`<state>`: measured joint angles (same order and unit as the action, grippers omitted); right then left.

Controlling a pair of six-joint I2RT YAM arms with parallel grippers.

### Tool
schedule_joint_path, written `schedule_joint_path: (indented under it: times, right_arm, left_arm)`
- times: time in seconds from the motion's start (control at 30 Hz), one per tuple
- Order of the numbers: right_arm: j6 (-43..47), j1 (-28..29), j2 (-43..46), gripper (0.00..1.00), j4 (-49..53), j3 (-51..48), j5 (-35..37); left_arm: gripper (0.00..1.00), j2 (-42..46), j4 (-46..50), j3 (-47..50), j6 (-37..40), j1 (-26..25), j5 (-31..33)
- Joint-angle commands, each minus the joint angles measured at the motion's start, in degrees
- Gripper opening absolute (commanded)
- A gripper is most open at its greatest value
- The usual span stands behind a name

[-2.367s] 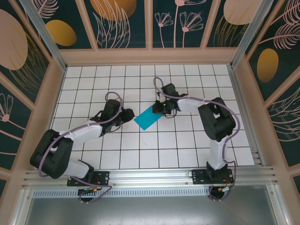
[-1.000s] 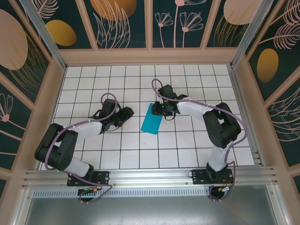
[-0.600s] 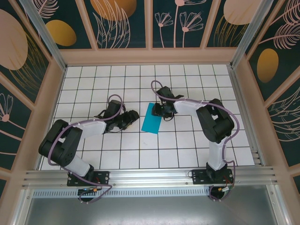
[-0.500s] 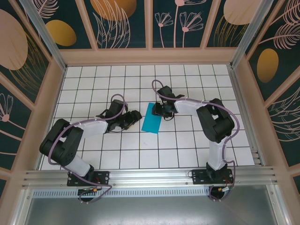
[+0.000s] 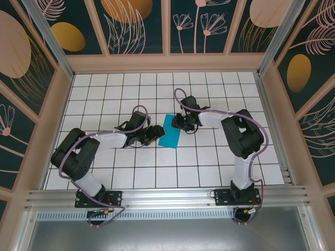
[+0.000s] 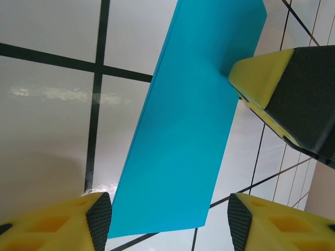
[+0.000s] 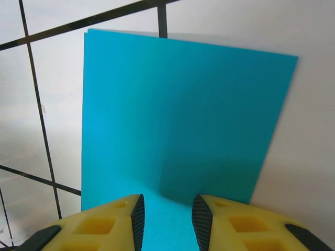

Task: Fold a paper plane with a square sheet of paper (pick it up from the middle)
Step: Fold the triangle a second time at the center of the table.

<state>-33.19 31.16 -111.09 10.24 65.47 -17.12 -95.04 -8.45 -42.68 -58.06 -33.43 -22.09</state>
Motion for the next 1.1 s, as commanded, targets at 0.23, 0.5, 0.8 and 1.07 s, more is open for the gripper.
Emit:
schedule_joint_path:
  times: [0.23,0.5,0.8,1.07]
  right_arm:
    - [0.23,-1.54,-4.12,0.34,1.97,-3.39,1.74]
    - [0.23,-1.8,-4.89,0.34,2.11,-3.5,1.57]
    - [0.23,-1.87,-5.29,0.34,1.98,-3.59,1.57]
    - [0.25,-1.98,-5.61,0.33,1.89,-3.86,1.57]
  left_arm:
    - [0.62,-2.83,3.76,-3.18,2.38,-1.45,-0.61]
    - [0.62,-4.58,4.42,-3.56,3.03,-1.78,-1.51]
    - [0.62,-4.72,6.02,-4.04,4.44,-2.14,-1.5]
    - [0.62,-4.03,5.08,-4.02,6.1,-2.23,-5.07]
